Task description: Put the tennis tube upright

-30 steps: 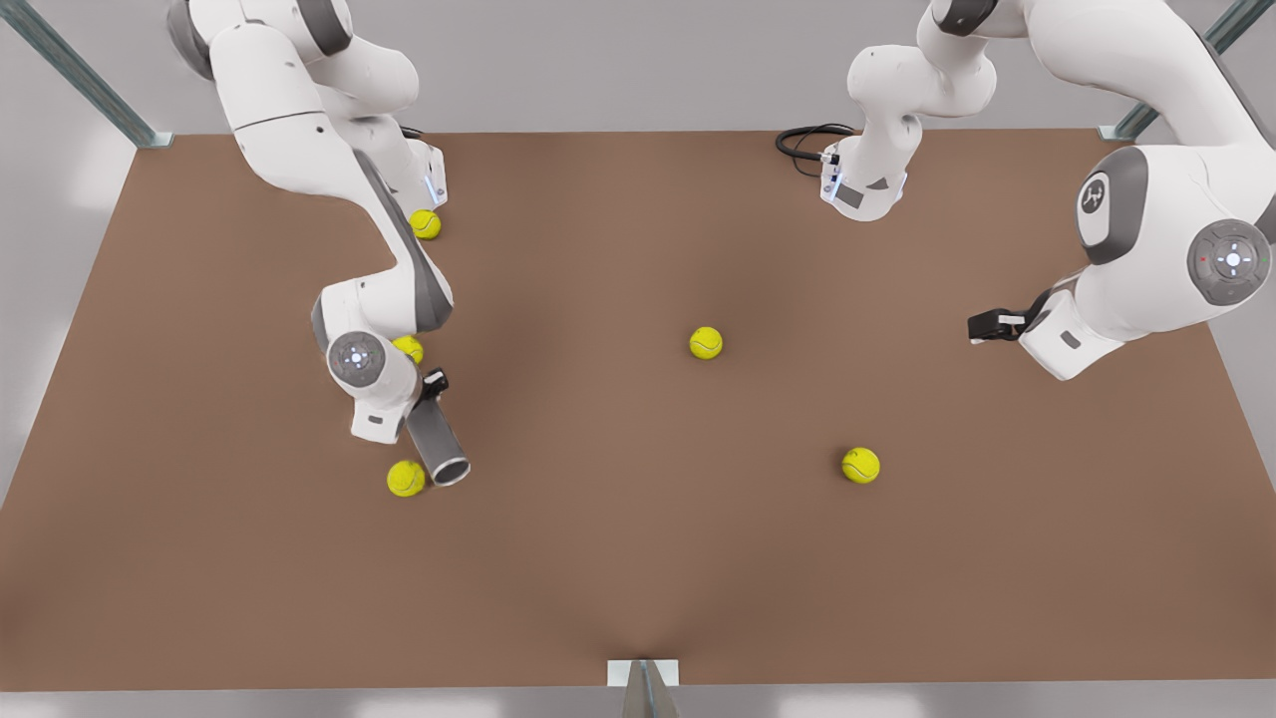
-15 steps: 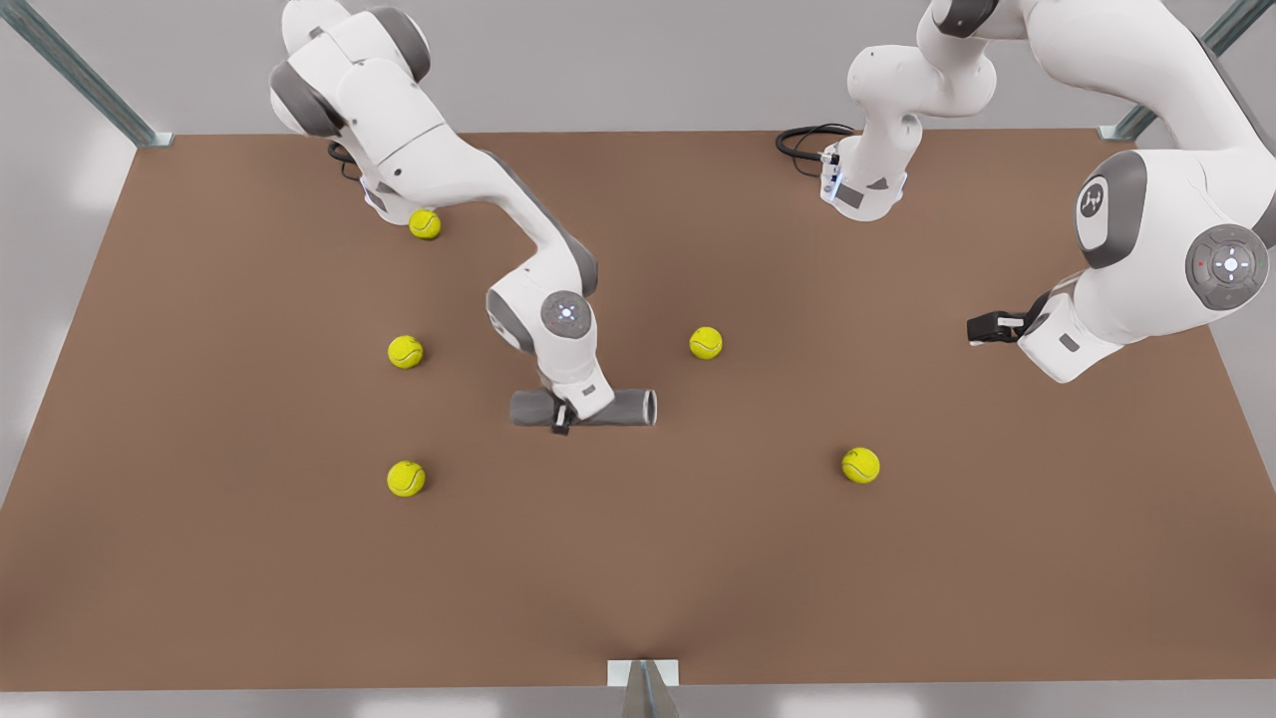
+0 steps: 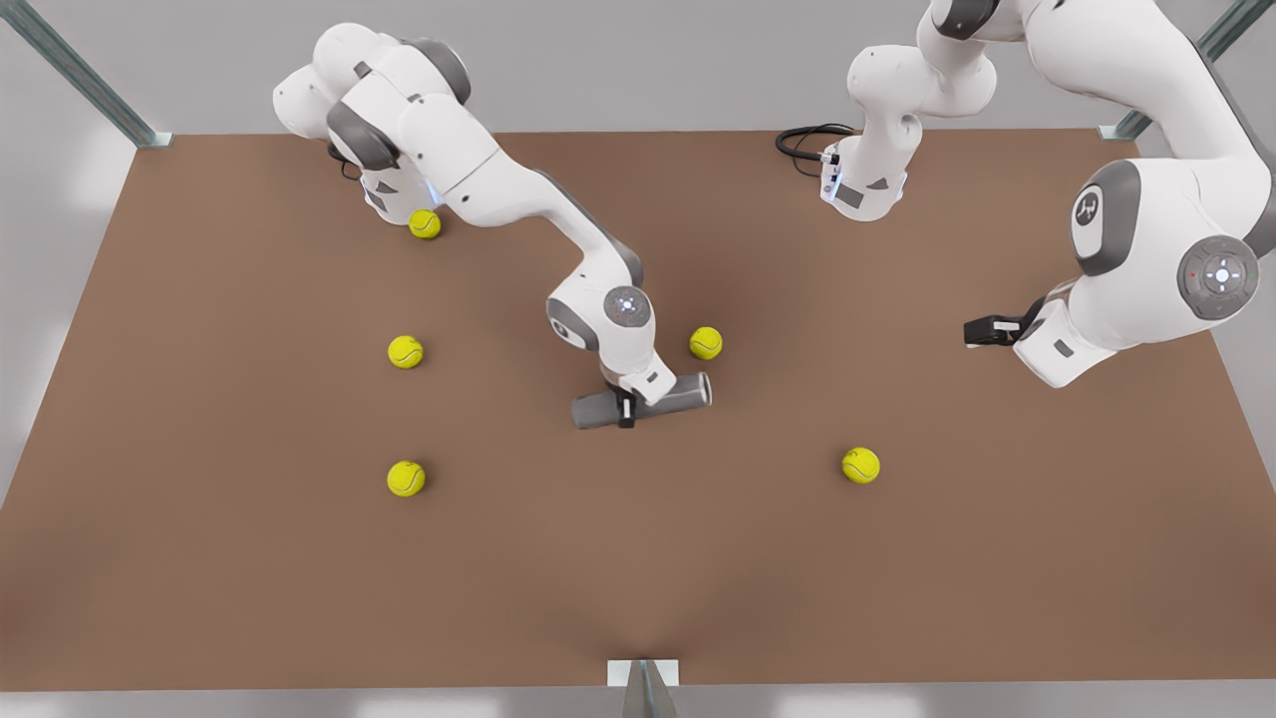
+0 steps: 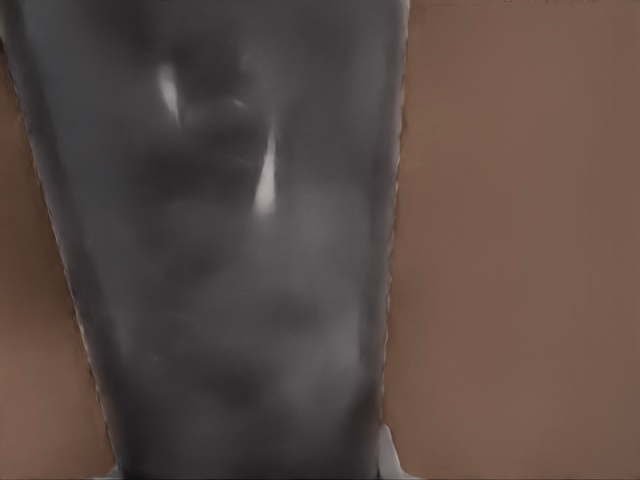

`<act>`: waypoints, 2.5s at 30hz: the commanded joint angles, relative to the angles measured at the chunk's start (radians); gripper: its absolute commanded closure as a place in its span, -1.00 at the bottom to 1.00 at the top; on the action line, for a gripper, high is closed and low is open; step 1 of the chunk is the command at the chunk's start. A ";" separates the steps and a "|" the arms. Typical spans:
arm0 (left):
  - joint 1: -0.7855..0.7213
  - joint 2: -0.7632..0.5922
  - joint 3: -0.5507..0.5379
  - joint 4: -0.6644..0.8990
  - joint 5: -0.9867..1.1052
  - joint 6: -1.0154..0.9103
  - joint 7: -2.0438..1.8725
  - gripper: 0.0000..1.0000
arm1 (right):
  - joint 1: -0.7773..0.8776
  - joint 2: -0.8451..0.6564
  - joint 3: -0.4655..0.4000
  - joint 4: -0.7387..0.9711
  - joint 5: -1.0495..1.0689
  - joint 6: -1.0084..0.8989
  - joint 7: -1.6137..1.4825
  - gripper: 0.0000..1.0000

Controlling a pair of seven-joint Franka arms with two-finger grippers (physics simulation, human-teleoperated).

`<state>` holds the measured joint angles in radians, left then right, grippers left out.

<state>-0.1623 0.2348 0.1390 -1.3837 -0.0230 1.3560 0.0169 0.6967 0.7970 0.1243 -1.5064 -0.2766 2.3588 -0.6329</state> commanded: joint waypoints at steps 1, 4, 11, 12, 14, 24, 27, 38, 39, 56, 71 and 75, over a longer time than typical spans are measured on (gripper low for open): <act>0.001 0.000 0.001 0.000 0.000 0.000 0.000 -1.00 | 0.004 0.001 0.000 0.000 -0.001 0.002 0.001 -0.49; 0.000 0.000 0.001 -0.003 0.000 0.006 0.000 -1.00 | 0.017 0.007 0.000 0.000 -0.001 0.013 0.001 -0.99; 0.001 0.000 0.001 -0.003 0.000 0.008 0.000 -1.00 | 0.015 0.014 -0.002 -0.001 0.002 0.050 -0.007 -1.00; 0.001 0.000 0.001 -0.003 0.000 0.008 0.000 -1.00 | 0.015 0.014 -0.002 -0.001 0.002 0.048 -0.007 -1.00; 0.001 0.000 0.001 -0.003 0.000 0.006 0.000 -1.00 | 0.015 0.014 -0.002 -0.003 0.004 0.050 -0.004 -1.00; 0.001 -0.029 0.013 -0.136 -0.132 0.032 -0.208 -1.00 | -0.408 -0.483 0.009 0.009 0.384 -0.734 0.214 -1.00; -0.006 -0.060 0.146 -0.623 -0.774 0.210 -0.249 -1.00 | -0.565 -0.550 -0.011 0.086 0.235 -0.935 0.605 -1.00; -0.051 0.066 -0.090 -1.011 -1.491 0.658 0.831 -1.00 | -0.775 -0.542 -0.018 0.276 0.189 -0.994 0.716 -1.00; -0.052 0.081 -0.139 -1.011 -1.577 0.704 0.833 -1.00 | -0.775 -0.542 -0.018 0.279 0.191 -0.977 0.716 -1.00; -0.056 0.337 -0.239 -0.792 -1.733 0.713 0.904 -1.00 | -0.752 -0.544 -0.012 0.281 0.221 -0.952 0.711 -1.00; -0.078 0.419 -0.285 -0.681 -1.733 0.713 0.904 -1.00 | -0.743 -0.541 -0.005 0.275 0.221 -0.952 0.711 -1.00; -0.088 0.417 -0.285 -0.683 -1.732 0.713 0.905 -0.72 | -0.743 -0.541 -0.005 0.275 0.223 -0.952 0.711 -1.00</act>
<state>-0.2544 0.6520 -0.1457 -2.0671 -1.7551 2.0693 0.9219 -0.0419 0.2563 0.1196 -1.2318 -0.0529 1.4067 0.0782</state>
